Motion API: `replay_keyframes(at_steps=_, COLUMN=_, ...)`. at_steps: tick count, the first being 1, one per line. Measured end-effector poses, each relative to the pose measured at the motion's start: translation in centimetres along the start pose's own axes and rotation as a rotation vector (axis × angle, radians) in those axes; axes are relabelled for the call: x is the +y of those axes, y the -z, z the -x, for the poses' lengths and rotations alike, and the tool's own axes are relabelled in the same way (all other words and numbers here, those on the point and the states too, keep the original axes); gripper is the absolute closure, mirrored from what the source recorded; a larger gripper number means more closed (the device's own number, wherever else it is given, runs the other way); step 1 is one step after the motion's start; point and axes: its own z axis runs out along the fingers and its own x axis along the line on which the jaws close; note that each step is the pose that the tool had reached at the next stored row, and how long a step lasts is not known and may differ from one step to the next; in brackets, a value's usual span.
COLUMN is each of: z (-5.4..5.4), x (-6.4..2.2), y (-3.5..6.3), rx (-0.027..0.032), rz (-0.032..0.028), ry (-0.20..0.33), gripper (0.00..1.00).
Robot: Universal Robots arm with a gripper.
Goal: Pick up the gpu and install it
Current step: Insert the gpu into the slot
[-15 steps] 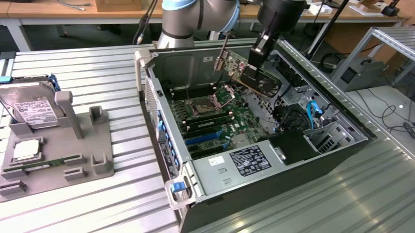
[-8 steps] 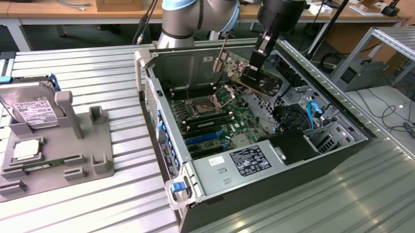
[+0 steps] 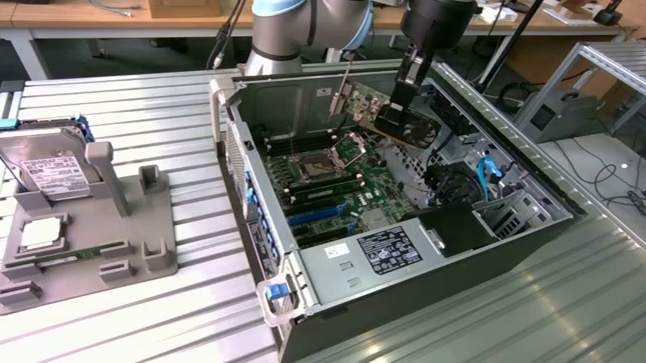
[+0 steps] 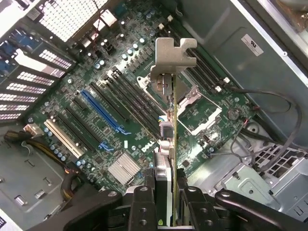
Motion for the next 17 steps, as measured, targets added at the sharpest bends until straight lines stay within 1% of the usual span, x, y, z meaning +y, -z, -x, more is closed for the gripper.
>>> replay_keyframes(at_steps=1, z=0.00, x=0.00, y=0.00, rx=0.0002, rz=0.0000, ry=0.007, gripper=0.73)
replay_keyframes(at_steps=3, z=0.00, x=0.00, y=-0.01, rx=0.0016, rz=0.0003, ry=0.085, gripper=0.73)
replay_keyframes(at_steps=7, z=0.00, x=0.00, y=-0.01, rx=0.0026, rz=0.0004, ry=0.127, gripper=0.73)
replay_keyframes(at_steps=8, z=0.00, x=0.00, y=-0.01, rx=0.0030, rz=0.0005, ry=0.154, gripper=0.73)
replay_keyframes(at_steps=11, z=0.00, x=0.00, y=-0.01, rx=0.0039, rz=0.0007, ry=0.200, gripper=0.73)
replay_keyframes(at_steps=17, z=0.00, x=0.00, y=-0.02, rx=0.0050, rz=0.0009, ry=0.255, gripper=0.73)
